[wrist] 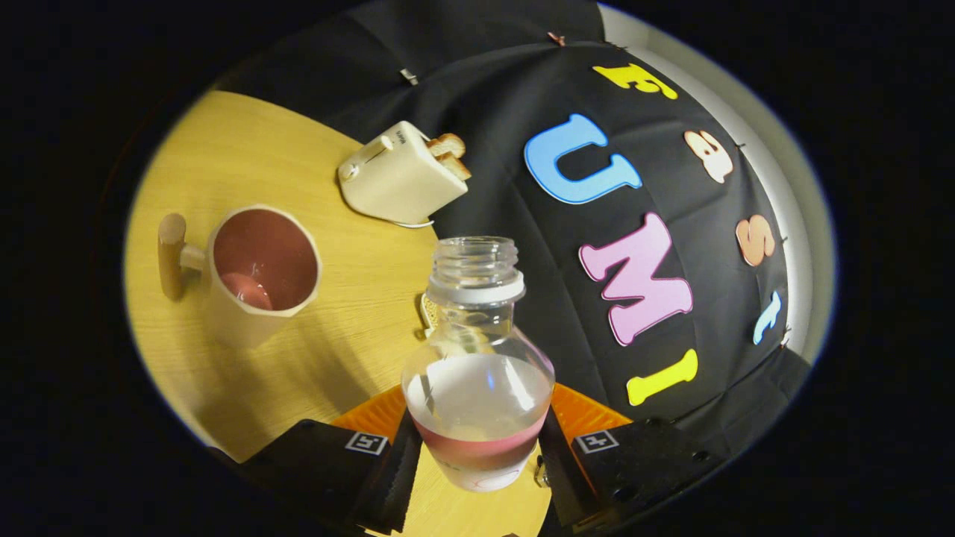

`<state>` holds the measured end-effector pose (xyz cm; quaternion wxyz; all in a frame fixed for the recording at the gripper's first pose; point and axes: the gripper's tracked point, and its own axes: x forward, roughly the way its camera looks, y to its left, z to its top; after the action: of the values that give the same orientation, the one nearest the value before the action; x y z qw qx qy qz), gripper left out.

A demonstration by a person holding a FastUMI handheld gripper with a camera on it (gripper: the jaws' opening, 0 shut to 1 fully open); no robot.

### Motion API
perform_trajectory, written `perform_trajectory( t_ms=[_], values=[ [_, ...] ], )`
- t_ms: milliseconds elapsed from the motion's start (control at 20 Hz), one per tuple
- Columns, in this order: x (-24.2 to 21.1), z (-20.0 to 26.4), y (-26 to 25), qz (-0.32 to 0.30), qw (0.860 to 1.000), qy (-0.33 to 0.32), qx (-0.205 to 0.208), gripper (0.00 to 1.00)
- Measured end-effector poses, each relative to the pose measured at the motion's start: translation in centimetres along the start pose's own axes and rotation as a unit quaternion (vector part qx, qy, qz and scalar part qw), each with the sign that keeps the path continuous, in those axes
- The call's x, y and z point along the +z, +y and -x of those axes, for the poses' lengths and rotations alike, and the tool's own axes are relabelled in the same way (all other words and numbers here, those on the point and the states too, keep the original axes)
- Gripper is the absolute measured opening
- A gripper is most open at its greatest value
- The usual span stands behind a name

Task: Take the bottle from table, then pour the juice into the cup, finally place the bottle on the coaster

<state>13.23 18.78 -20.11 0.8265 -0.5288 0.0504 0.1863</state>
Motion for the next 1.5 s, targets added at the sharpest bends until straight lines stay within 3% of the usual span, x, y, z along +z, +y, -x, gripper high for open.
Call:
perform_trajectory(
  t_ms=[650,900,1200,1500],
  values=[
    [0.9,-2.4,3.9,0.168,0.985,-0.010,0.044,0.76],
    [0.7,-2.7,3.8,0.237,0.970,-0.029,0.052,0.75],
    [1.0,-3.3,3.8,0.275,0.960,-0.020,0.053,0.76],
    [2.3,-3.6,4.3,0.345,0.935,-0.052,0.062,0.75]
  ],
)
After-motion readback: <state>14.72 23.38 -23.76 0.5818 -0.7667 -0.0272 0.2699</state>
